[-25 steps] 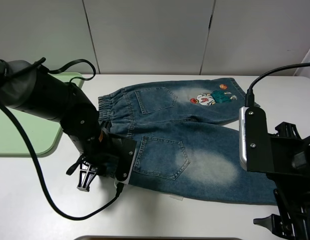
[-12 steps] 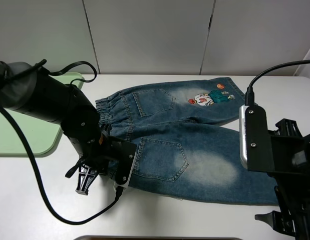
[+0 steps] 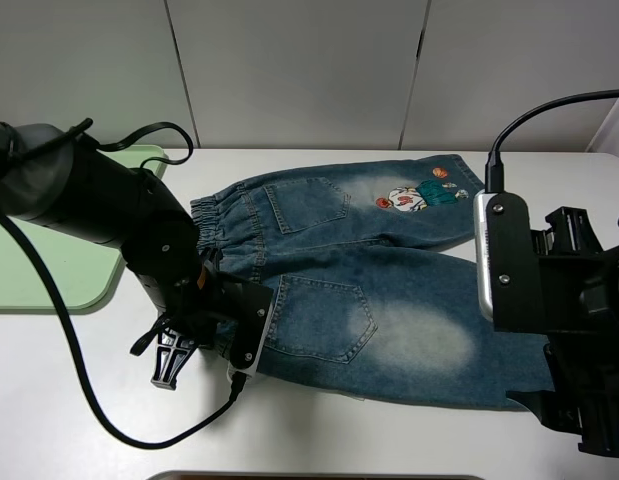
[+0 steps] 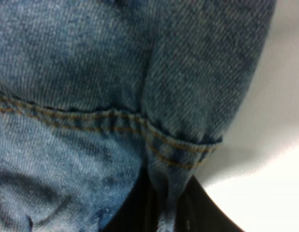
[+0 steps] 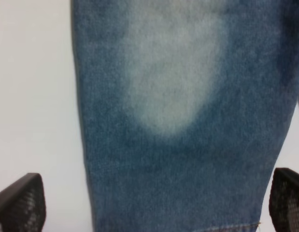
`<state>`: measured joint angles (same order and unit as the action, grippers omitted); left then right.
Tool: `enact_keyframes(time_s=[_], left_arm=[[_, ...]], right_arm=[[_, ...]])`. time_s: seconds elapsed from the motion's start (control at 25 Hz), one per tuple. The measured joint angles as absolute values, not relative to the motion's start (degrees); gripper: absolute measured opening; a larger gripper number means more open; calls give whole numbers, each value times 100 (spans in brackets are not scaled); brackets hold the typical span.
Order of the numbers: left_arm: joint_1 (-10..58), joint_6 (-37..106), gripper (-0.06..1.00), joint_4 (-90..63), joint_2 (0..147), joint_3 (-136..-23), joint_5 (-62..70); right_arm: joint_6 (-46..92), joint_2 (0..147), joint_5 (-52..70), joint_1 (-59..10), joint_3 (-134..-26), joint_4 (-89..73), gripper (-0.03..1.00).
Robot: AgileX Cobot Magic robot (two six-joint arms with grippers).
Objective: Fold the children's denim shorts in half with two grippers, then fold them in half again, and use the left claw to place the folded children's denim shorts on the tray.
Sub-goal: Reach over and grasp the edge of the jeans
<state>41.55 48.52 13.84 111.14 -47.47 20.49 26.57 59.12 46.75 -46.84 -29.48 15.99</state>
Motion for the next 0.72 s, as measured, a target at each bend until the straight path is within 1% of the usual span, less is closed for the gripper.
enact_keyframes(time_s=[0.32, 0.52, 0.64, 0.72], left_arm=[[4155, 4852, 4, 1393, 11114, -4747, 2049], [4155, 4870, 4, 1398, 11114, -4747, 2044], [4155, 4877, 3, 1398, 11114, -4747, 2044], [4155, 4877, 3, 1398, 11114, -4747, 2044]], right_arm=[[2657, 6509, 4562, -4684, -2412, 1749, 70], [2657, 7049, 4102, -4684, -2344, 1941, 70], [2657, 7493, 3873, -4381, -2344, 2090, 70], [2657, 7756, 3805, -3990, -2344, 2203, 70]])
